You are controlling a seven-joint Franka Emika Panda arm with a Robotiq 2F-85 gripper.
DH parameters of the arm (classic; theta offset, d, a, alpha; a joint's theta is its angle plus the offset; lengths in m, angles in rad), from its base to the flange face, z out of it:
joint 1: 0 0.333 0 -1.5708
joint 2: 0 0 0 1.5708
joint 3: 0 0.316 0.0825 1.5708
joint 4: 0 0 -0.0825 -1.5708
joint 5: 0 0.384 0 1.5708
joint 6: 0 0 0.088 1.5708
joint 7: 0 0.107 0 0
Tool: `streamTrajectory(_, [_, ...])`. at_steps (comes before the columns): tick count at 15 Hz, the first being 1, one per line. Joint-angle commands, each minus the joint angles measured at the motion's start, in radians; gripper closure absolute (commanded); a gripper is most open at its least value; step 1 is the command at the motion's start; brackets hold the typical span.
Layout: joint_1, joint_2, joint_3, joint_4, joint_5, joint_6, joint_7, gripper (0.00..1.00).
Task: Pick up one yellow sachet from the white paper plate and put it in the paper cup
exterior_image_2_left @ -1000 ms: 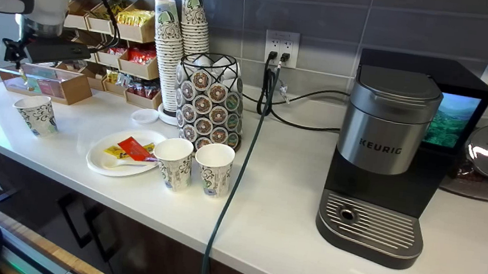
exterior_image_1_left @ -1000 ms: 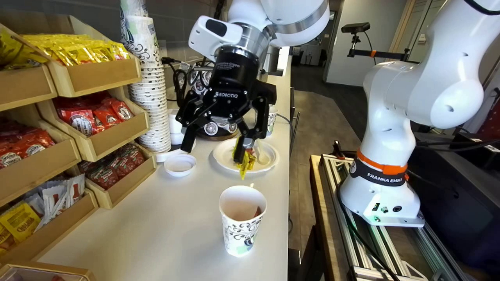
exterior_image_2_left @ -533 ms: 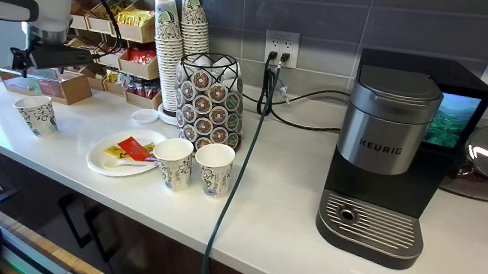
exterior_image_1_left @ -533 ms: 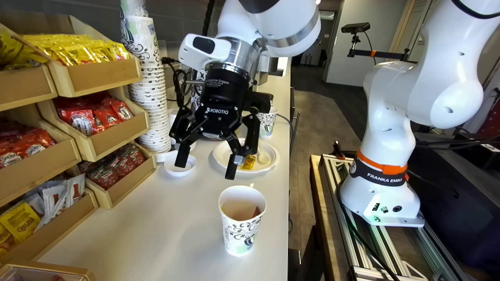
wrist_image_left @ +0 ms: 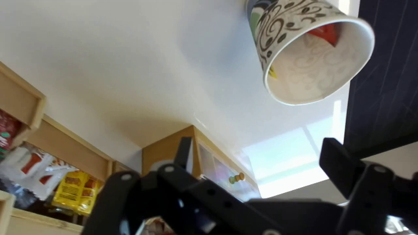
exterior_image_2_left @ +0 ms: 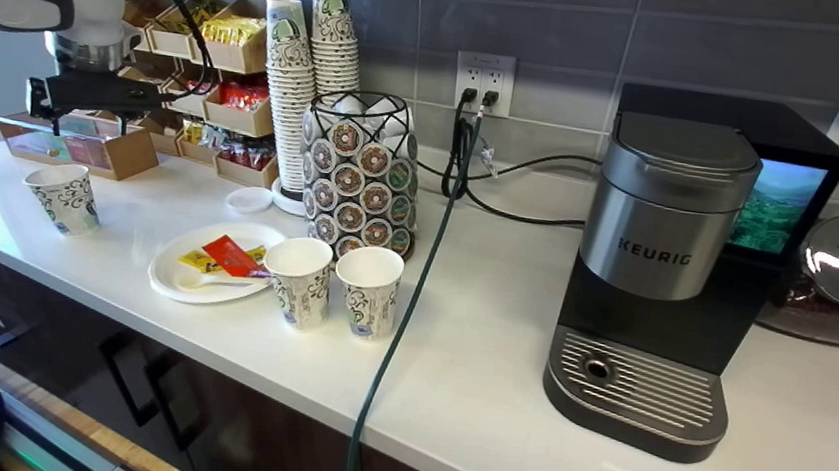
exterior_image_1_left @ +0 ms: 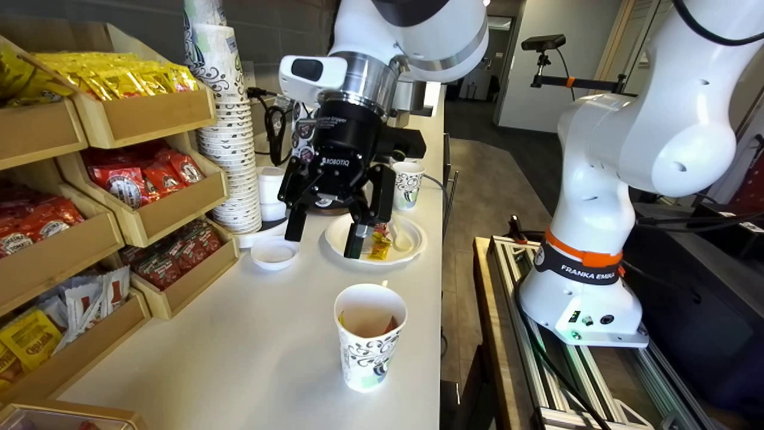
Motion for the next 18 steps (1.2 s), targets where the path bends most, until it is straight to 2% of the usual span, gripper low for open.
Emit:
streamTrajectory(1, [-0.043, -0.146, -0.02, -0.093, -0.101, -0.003, 0.23, 0.0])
streamTrajectory(4, [-0.083, -0.214, -0.053, -0.148, -0.19, 0.024, 0.38, 0.0])
streamTrajectory(5, [-0.173, -0.169, 0.005, -0.084, -0.204, 0.003, 0.418, 0.0])
streamTrajectory(8, [-0.287, -0.197, 0.039, -0.086, -0.26, 0.017, 0.53, 0.0])
streamTrajectory(13, [-0.502, -0.247, 0.165, -0.102, -0.376, 0.01, 0.747, 0.0])
streamTrajectory(15, [-0.603, -0.249, 0.236, -0.075, -0.426, -0.02, 0.845, 0.0])
streamTrajectory(17, [-0.674, -0.287, 0.291, -0.087, -0.485, -0.094, 0.937, 0.0])
streamTrajectory(18, [-0.438, -0.199, 0.062, -0.083, -0.568, 0.015, 0.945, 0.0])
